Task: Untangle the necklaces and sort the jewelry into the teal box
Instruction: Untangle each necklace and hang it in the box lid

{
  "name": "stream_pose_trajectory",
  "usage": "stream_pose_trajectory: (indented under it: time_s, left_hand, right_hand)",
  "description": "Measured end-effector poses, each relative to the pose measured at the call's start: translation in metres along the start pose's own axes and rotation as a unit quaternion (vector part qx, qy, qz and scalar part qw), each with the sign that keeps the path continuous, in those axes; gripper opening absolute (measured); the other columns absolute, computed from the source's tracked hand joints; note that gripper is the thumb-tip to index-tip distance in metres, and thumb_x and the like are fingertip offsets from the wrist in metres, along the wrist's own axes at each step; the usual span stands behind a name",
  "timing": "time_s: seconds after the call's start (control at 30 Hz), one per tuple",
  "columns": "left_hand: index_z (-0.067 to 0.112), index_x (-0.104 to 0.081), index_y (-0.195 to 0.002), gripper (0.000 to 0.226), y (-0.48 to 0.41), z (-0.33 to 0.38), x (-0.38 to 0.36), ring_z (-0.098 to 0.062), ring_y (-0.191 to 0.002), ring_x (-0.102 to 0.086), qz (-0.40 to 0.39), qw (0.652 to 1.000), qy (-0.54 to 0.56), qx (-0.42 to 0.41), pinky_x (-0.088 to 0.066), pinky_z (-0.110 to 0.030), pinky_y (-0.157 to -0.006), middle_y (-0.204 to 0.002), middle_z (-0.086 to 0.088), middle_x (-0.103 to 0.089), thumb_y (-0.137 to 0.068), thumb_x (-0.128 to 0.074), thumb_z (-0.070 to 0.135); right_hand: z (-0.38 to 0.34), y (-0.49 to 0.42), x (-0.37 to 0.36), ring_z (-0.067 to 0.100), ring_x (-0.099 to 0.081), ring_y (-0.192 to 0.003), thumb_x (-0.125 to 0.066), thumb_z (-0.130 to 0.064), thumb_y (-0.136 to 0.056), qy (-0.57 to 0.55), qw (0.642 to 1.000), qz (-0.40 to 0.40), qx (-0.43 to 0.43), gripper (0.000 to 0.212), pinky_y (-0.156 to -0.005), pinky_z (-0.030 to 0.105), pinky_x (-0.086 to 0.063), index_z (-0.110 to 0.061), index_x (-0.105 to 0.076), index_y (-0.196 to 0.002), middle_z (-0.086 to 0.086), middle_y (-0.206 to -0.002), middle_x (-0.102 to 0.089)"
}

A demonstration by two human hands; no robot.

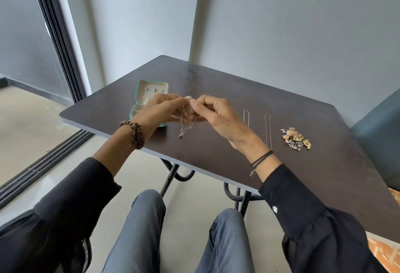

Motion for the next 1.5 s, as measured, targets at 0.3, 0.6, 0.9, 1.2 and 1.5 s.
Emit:
stream_pose_trajectory:
  time_s: [0.3, 0.6, 0.9, 1.2, 1.5]
  left_hand:
    - [0.009, -0.071, -0.082, 0.026, -0.004, -0.023, 0.106, -0.016, -0.071, -0.066, 0.207, 0.975, -0.074, 0.019, -0.052, -0.03, -0.072, -0.084, -0.005, -0.075, -0.096, -0.058, 0.027]
    - [0.013, -0.069, -0.098, 0.021, -0.021, -0.067, 0.165, -0.017, -0.076, -0.062, 0.343, 0.922, -0.161, 0.074, -0.057, -0.035, -0.077, -0.096, -0.002, -0.071, -0.09, -0.063, 0.031]
    - [0.016, -0.07, -0.092, 0.024, -0.053, -0.098, 0.163, -0.019, -0.06, -0.057, 0.267, 0.939, -0.178, 0.125, -0.049, -0.028, -0.066, -0.072, -0.004, -0.064, -0.095, -0.06, 0.037]
    - [0.006, -0.07, -0.099, 0.029, -0.045, -0.095, 0.131, -0.013, -0.042, -0.05, 0.238, 0.963, -0.1, 0.077, -0.045, -0.022, -0.047, -0.057, -0.006, -0.06, -0.101, -0.054, 0.03]
    - [0.009, -0.071, -0.098, 0.027, -0.04, -0.076, 0.036, -0.014, -0.052, -0.055, 0.137, 0.985, -0.101, 0.005, -0.049, -0.022, -0.05, -0.065, -0.007, -0.063, -0.101, -0.054, 0.029]
  right_hand:
    - [-0.002, -0.051, -0.007, 0.012, -0.066, -0.084, -0.056, -0.028, -0.105, 0.02, 1.0, -0.01, 0.0, 0.031, -0.091, 0.036, -0.052, -0.01, -0.067, -0.083, 0.002, -0.083, -0.07]
    - [0.008, -0.087, -0.016, 0.014, -0.065, -0.083, -0.055, -0.028, -0.105, 0.0, 1.0, -0.017, -0.014, 0.029, -0.086, 0.033, -0.051, -0.014, -0.067, -0.081, 0.0, -0.081, -0.069]
    - [0.006, -0.1, -0.024, 0.014, -0.065, -0.084, -0.054, -0.029, -0.106, 0.017, 0.999, -0.042, -0.018, 0.028, -0.087, 0.033, -0.051, -0.012, -0.067, -0.087, -0.001, -0.081, -0.068]
    - [-0.011, -0.088, -0.008, 0.014, -0.065, -0.083, -0.053, -0.028, -0.106, 0.015, 0.999, -0.034, -0.006, 0.027, -0.086, 0.031, -0.052, -0.01, -0.067, -0.093, -0.004, -0.08, -0.066]
    - [-0.015, -0.055, 0.022, 0.017, -0.065, -0.087, -0.053, -0.025, -0.106, 0.031, 0.999, -0.037, -0.008, 0.023, -0.088, 0.033, -0.052, -0.008, -0.067, -0.1, 0.0, -0.085, -0.068]
Point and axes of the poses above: each hand's wrist, its own y-axis away from the middle knuckle, its own x-axis out of the back of the hand, z = x × y, the point moved 9 cm from there along -y, towards the middle knuckle
